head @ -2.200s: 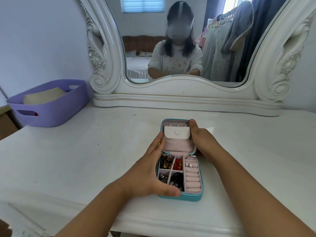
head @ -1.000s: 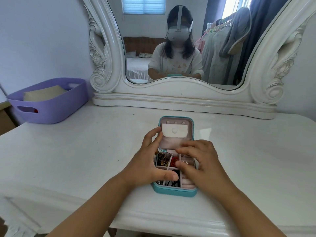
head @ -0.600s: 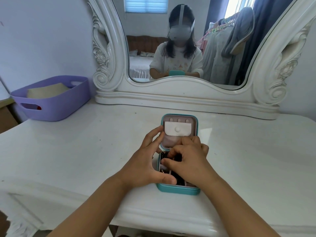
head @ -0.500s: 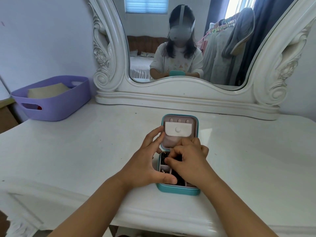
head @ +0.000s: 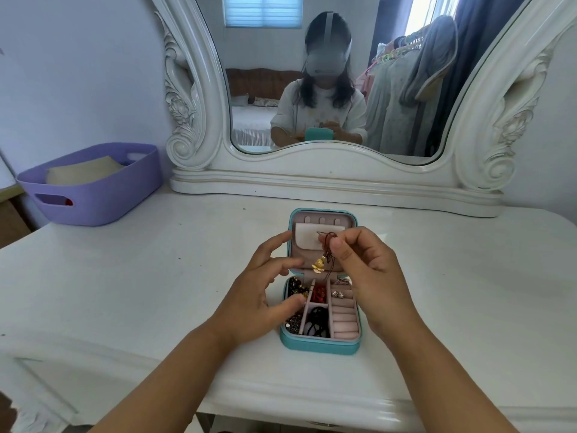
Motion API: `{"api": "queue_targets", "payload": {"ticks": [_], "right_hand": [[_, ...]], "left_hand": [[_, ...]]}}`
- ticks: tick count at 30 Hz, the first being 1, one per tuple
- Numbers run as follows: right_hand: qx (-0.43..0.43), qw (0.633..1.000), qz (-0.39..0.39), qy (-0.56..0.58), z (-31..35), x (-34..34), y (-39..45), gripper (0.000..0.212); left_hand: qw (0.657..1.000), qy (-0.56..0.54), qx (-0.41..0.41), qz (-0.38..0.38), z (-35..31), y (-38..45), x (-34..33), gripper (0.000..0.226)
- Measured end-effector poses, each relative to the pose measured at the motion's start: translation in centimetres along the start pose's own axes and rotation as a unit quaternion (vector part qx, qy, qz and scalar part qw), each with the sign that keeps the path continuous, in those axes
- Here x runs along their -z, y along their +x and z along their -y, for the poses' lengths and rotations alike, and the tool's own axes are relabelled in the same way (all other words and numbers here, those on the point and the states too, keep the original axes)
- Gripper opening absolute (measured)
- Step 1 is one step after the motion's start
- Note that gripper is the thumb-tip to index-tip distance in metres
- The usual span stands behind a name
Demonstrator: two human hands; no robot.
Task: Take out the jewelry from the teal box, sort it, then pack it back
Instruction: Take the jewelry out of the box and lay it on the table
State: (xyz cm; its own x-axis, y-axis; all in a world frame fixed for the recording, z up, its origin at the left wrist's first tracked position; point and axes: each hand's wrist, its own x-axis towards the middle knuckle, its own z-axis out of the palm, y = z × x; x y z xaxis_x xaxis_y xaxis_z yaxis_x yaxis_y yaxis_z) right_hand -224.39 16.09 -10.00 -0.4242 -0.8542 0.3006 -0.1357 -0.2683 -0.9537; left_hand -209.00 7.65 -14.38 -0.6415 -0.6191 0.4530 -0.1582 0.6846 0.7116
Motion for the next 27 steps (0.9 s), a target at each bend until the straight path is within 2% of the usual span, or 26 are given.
{"api": "queue_targets", "payload": {"ticks": [3, 7, 11, 17, 22, 27], "right_hand": [[-0.001, 1.000, -0.020, -0.014, -0.5, 0.1, -0.1, 0.011], [0.009, 0.997, -0.038, -0.067, -1.0, 0.4, -0.3, 0.011], [0.022, 0.995, -0.050, -0.087, -1.0, 0.6, -0.5, 0.012], [0.019, 0.994, -0.053, -0.095, -1.6, 1.5, -0.5, 0.013], [0.021, 0.996, -0.049, -0.078, -1.6, 1.8, -0.5, 0.012], [0.022, 0.997, -0.044, -0.063, -1.3, 2.2, -0.6, 0.014]], "left_hand": [[0.999, 0.045, -0.001, -0.029, 0.2, 0.2, -0.1, 0.033], [0.986, 0.146, 0.050, -0.070, 0.3, 0.8, -0.4, 0.028], [0.976, 0.178, 0.107, -0.070, -0.9, 1.3, -0.9, 0.021], [0.971, 0.139, 0.188, -0.049, -2.0, 1.6, -1.0, 0.018], [0.972, 0.131, 0.183, -0.068, -2.7, 1.8, -0.9, 0.017], [0.978, 0.059, 0.181, -0.088, -3.2, 2.1, 0.0, 0.027]]}}
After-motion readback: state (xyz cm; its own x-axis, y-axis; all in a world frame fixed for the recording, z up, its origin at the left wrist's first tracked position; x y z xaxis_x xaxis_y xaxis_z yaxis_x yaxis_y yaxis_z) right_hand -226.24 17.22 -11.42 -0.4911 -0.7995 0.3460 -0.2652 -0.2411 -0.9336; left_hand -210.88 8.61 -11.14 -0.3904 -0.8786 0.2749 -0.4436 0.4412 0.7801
